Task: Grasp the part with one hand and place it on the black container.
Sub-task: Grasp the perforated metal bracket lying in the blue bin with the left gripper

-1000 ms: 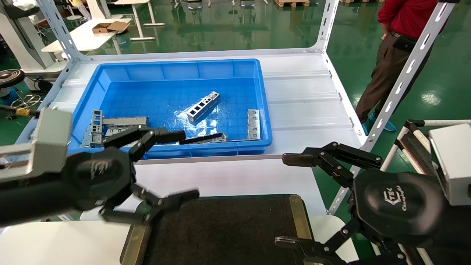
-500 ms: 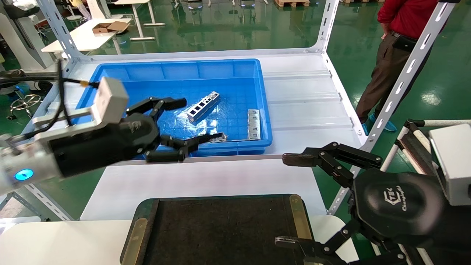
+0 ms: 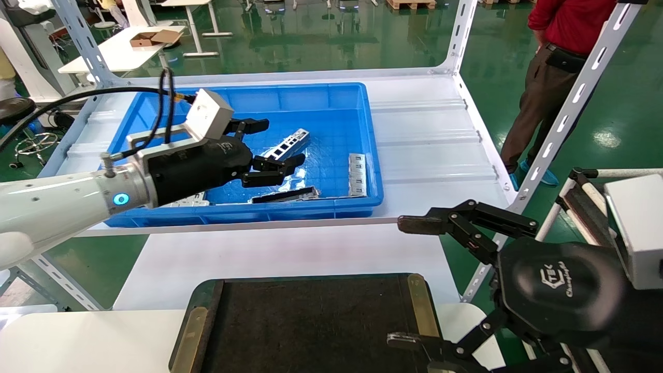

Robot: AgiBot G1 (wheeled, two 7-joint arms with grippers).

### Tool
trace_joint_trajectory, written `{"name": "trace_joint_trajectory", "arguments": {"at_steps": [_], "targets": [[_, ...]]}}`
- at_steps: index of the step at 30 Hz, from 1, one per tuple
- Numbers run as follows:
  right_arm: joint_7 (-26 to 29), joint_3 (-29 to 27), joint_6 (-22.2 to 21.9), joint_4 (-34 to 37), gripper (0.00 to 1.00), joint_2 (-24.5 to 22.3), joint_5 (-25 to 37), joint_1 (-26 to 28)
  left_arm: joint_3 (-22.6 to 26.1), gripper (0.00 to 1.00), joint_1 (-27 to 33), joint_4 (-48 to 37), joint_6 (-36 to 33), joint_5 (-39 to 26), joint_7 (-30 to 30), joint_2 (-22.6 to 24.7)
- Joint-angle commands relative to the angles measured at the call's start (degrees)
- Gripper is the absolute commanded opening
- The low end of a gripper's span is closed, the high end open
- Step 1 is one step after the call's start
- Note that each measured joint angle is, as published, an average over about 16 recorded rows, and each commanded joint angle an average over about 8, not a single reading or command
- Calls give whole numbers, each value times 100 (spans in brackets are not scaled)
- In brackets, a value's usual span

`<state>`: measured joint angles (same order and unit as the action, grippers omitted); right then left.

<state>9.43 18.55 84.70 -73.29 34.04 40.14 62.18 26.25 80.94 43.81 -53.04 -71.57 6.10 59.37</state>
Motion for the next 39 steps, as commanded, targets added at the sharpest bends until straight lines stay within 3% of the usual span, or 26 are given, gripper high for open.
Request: {"name": "trace_joint_trajectory", "arguments": {"at_steps": [1,15,29,30,31,37,38,39], "targets": [[0,0,0,0,100,0,0,0,50,100,138,-307,46,-95,-103,138],[-1,3,-1,0,100,-1,-2,1,137,100,949,-2597,854,-388,-955,1214],[-3,5,-2,0,100,-2,-4,1,35,99,1330,-3826,1498,-308,-1648,1690],[-3,5,-2,0,97,-2,-4,1,30,93,1342,-3876,1521,-298,-1658,1707],[-3,6,-2,0,87,-2,-4,1,26,82,1351,-3919,1539,-290,-1665,1721],[-3,7,-3,0,12,-3,-4,2,7,9,1371,-4065,1598,-237,-1670,1764],[-3,7,-3,0,2,-3,-5,2,4,2,1369,-4075,1606,-228,-1671,1767],[-3,7,-3,0,0,-3,-5,2,1,0,1365,-4084,1615,-220,-1671,1769]]}}
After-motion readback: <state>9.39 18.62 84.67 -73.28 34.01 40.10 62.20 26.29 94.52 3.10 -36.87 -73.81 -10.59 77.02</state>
